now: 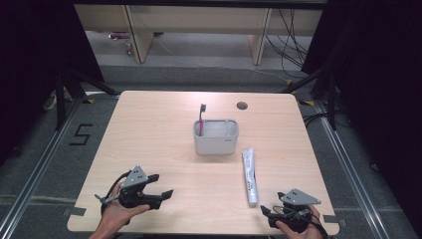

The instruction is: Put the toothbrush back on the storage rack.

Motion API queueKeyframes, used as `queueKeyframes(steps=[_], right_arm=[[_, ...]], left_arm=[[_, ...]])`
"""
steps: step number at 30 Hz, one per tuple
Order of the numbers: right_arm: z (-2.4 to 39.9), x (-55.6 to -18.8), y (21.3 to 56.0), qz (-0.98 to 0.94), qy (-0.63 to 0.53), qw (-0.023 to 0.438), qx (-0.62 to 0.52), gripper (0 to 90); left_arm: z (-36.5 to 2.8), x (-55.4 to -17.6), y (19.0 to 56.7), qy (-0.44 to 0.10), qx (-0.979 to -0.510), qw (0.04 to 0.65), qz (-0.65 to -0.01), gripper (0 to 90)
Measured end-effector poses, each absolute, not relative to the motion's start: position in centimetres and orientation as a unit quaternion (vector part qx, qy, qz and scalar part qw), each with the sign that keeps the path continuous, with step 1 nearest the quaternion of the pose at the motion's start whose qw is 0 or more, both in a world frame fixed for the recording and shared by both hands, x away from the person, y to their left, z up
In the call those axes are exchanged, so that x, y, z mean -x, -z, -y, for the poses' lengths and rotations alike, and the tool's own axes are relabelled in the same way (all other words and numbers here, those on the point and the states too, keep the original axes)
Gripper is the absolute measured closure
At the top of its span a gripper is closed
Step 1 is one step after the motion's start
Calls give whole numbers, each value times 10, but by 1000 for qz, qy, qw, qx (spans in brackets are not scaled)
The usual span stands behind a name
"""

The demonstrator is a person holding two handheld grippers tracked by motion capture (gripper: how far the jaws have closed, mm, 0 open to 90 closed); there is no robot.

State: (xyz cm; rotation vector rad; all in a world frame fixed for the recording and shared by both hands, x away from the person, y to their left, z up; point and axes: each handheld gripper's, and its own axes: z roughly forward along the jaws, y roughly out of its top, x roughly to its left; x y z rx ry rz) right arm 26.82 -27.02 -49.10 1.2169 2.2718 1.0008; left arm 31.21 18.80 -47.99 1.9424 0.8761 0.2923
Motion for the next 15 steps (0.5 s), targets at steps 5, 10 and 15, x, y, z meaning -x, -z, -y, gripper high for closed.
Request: queueKeyframes(steps=[5,10,15], right_arm=[[271,-268,492,-806,-358,192,-430,240],[271,-268,492,-806,-360,178,-435,240],[272,-268,493,-807,-358,196,-426,240]], left_arm=[[-190,-305,483,-114,-799,473,-354,227],[-190,-299,487,-109,-805,466,-352,226],[-190,-293,492,-105,-805,465,-354,220]])
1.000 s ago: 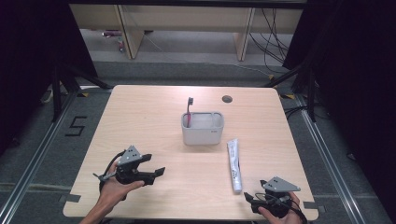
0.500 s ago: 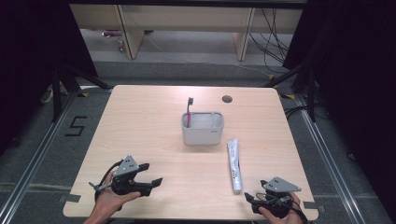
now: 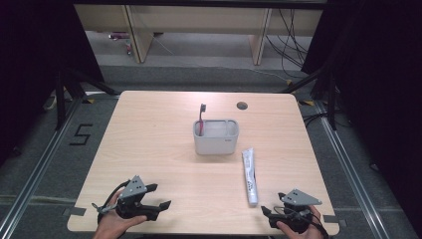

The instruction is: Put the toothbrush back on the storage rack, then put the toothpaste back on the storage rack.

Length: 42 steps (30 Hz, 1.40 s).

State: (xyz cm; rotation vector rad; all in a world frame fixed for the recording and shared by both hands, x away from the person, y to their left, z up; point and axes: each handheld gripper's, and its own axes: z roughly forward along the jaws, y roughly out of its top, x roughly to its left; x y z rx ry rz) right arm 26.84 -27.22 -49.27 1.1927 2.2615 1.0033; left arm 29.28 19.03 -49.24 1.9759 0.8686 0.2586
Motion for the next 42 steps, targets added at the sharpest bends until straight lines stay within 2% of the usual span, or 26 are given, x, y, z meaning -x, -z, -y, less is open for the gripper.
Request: queueKeyframes(steps=[7,10,15,22,23,29,37,42], right_arm=[[272,-268,491,-808,-354,191,-431,240],[270,-267,492,-809,-356,176,-434,240],[271,-268,492,-808,-353,188,-432,240],[270,-268,492,-809,-353,188,-431,240],[269,-267,492,-808,-358,174,-435,240],[269,-268,492,-811,-354,184,-429,244],[261,-275,493,-817,-357,138,-430,196],[256,-280,487,-824,-359,148,-413,191]], left_arm=[[-195,-284,497,-109,-813,450,-353,194],[-197,-280,495,-115,-810,448,-359,194],[-200,-274,498,-109,-815,446,-352,178],[-204,-267,497,-102,-821,435,-355,175],[-204,-266,497,-104,-818,439,-356,175],[-207,-264,498,-104,-826,430,-349,173],[-205,-263,499,-102,-831,424,-345,173],[-204,-262,500,-103,-830,428,-343,173]])
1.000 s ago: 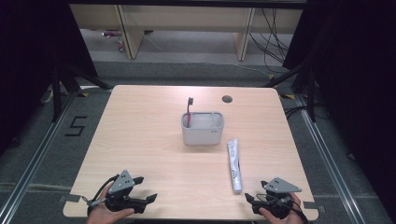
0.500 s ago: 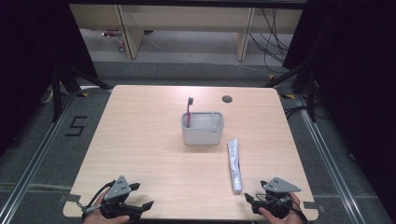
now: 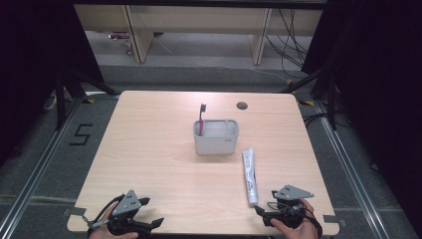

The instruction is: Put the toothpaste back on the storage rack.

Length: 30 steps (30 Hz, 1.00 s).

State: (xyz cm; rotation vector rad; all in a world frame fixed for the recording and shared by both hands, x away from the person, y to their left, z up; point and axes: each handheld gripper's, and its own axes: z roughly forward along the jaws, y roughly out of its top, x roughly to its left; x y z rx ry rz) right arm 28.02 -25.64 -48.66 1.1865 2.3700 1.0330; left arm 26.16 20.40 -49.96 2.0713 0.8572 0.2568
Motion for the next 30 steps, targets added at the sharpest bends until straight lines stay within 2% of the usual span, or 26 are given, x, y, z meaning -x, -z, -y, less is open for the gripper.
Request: queueKeyframes(steps=[10,19,29,30], right_arm=[[244,-291,474,-830,-344,148,-413,184],[239,-316,468,-827,-325,142,-437,244],[231,-336,465,-834,-307,146,-434,261],[229,-336,465,-830,-305,136,-447,263]], left_arm=[[-208,-260,499,-104,-838,417,-337,173],[-206,-260,501,-98,-829,430,-343,173],[-207,-261,501,-99,-834,421,-343,173],[-206,-261,502,-95,-832,425,-344,173]])
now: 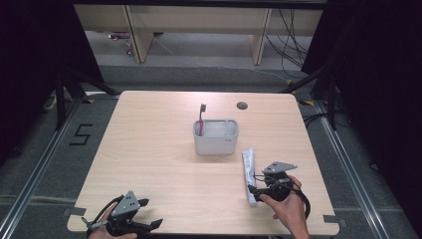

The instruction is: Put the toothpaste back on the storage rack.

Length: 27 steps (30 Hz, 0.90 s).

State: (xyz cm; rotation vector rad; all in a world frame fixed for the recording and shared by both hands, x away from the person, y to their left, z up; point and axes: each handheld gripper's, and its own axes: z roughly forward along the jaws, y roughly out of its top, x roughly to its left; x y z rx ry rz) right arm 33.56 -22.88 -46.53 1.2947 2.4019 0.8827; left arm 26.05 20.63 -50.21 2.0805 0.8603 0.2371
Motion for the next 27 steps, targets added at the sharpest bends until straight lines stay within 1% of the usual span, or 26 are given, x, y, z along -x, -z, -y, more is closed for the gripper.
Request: queueKeyframes(steps=[3,4,5,6,7,9,11,13,16,17,19,20,21,22,27], right_arm=[[230,-342,467,-836,-301,143,-435,280],[229,-343,466,-836,-296,135,-441,283],[230,-345,467,-839,-296,137,-435,283],[227,-343,466,-831,-296,121,-456,283],[228,-346,466,-835,-293,128,-447,283],[226,-348,466,-831,-294,122,-456,283],[226,-351,465,-834,-288,125,-453,283],[223,-353,465,-833,-287,118,-459,283],[222,-358,466,-839,-279,124,-450,283],[220,-359,466,-837,-279,119,-456,283],[218,-361,468,-839,-273,118,-456,279],[219,-364,468,-843,-273,124,-447,278],[217,-364,468,-841,-272,120,-453,278],[216,-366,469,-839,-274,125,-453,277],[214,-369,471,-838,-265,117,-462,276]], left_arm=[[-206,-260,503,-97,-831,426,-345,173],[-206,-260,503,-95,-832,424,-344,173],[-206,-261,502,-97,-835,420,-342,173],[-206,-260,503,-95,-833,422,-345,173],[-206,-260,503,-95,-836,419,-342,173],[-206,-260,503,-96,-831,426,-344,173],[-206,-261,503,-95,-834,420,-345,173],[-207,-260,503,-96,-835,419,-345,173],[-208,-261,502,-95,-838,414,-341,173],[-206,-261,503,-94,-833,420,-346,172],[-207,-260,503,-95,-835,419,-344,172],[-207,-261,503,-95,-835,419,-344,172],[-208,-261,502,-95,-840,413,-339,172],[-208,-261,502,-95,-839,413,-340,172],[-206,-261,504,-93,-830,424,-350,172]])
